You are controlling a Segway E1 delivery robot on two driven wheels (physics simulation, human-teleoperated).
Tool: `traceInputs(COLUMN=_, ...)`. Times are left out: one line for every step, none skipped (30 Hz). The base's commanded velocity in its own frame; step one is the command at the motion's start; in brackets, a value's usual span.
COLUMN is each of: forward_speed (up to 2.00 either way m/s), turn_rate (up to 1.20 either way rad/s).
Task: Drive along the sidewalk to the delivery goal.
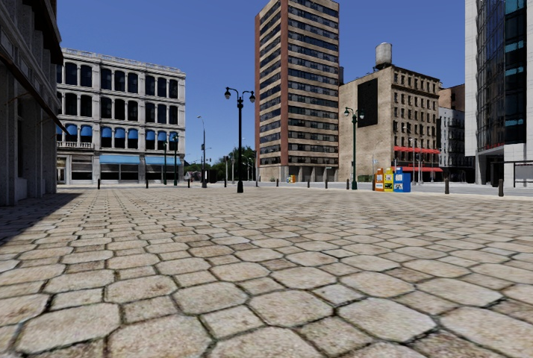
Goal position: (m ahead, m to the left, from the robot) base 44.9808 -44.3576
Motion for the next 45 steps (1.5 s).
traceInputs(forward_speed=0.00, turn_rate=0.00)
traceInputs(forward_speed=0.00, turn_rate=0.00)
traceInputs(forward_speed=0.00, turn_rate=0.00)
traceInputs(forward_speed=0.00, turn_rate=0.00)
traceInputs(forward_speed=0.00, turn_rate=0.00)
traceInputs(forward_speed=0.00, turn_rate=0.00)
traceInputs(forward_speed=0.00, turn_rate=0.00)
traceInputs(forward_speed=0.00, turn_rate=0.00)
traceInputs(forward_speed=0.00, turn_rate=0.00)
traceInputs(forward_speed=0.00, turn_rate=0.00)
traceInputs(forward_speed=0.00, turn_rate=0.00)
traceInputs(forward_speed=0.00, turn_rate=0.00)
traceInputs(forward_speed=0.00, turn_rate=0.00)
traceInputs(forward_speed=0.00, turn_rate=0.00)
traceInputs(forward_speed=0.00, turn_rate=0.00)
traceInputs(forward_speed=2.00, turn_rate=0.00)
traceInputs(forward_speed=2.00, turn_rate=-0.23)
traceInputs(forward_speed=2.00, turn_rate=-0.23)
traceInputs(forward_speed=2.00, turn_rate=-0.68)
traceInputs(forward_speed=2.00, turn_rate=-0.80)
traceInputs(forward_speed=2.00, turn_rate=-0.83)
traceInputs(forward_speed=2.00, turn_rate=-0.83)
traceInputs(forward_speed=2.00, turn_rate=-0.83)
traceInputs(forward_speed=2.00, turn_rate=-0.83)
traceInputs(forward_speed=2.00, turn_rate=-0.83)
traceInputs(forward_speed=2.00, turn_rate=-0.83)
traceInputs(forward_speed=2.00, turn_rate=-0.83)
traceInputs(forward_speed=2.00, turn_rate=-0.83)
traceInputs(forward_speed=2.00, turn_rate=-0.83)
traceInputs(forward_speed=2.00, turn_rate=-0.83)
traceInputs(forward_speed=2.00, turn_rate=-0.83)
traceInputs(forward_speed=2.00, turn_rate=-0.83)
traceInputs(forward_speed=2.00, turn_rate=-0.83)
traceInputs(forward_speed=2.00, turn_rate=-0.83)
traceInputs(forward_speed=2.00, turn_rate=-0.83)
traceInputs(forward_speed=2.00, turn_rate=-0.83)
traceInputs(forward_speed=2.00, turn_rate=-0.83)
traceInputs(forward_speed=2.00, turn_rate=-0.83)
traceInputs(forward_speed=2.00, turn_rate=-0.83)
traceInputs(forward_speed=2.00, turn_rate=-0.83)
traceInputs(forward_speed=2.00, turn_rate=-0.82)
traceInputs(forward_speed=2.00, turn_rate=-0.82)
traceInputs(forward_speed=2.00, turn_rate=-0.80)
traceInputs(forward_speed=2.00, turn_rate=-0.73)
traceInputs(forward_speed=2.00, turn_rate=-0.73)
